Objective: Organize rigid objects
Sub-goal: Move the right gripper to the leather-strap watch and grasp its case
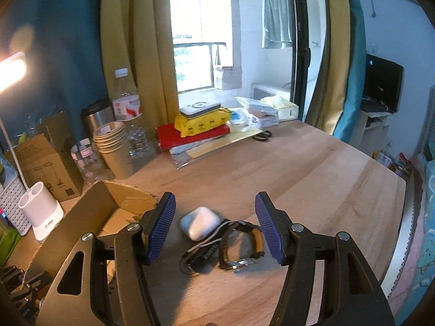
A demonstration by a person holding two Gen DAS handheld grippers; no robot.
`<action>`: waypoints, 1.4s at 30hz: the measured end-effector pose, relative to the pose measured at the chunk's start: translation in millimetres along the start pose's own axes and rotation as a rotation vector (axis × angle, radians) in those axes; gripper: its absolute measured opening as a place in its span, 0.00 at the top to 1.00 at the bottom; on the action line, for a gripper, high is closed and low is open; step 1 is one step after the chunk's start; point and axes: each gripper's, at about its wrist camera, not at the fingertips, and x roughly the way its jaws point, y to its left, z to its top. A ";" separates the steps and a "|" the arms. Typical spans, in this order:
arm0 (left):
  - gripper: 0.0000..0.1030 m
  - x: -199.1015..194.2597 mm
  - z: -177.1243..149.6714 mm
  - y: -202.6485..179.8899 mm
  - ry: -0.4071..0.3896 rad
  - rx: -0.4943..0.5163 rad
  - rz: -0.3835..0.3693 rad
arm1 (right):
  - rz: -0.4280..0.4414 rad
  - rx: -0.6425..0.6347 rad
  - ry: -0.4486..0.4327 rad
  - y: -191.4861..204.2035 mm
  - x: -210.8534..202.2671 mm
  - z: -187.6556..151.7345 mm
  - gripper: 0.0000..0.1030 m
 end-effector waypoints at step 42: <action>0.84 -0.3 -0.2 0.0 0.000 0.000 0.000 | 0.003 0.029 0.278 -31.8 72.0 -59.1 0.37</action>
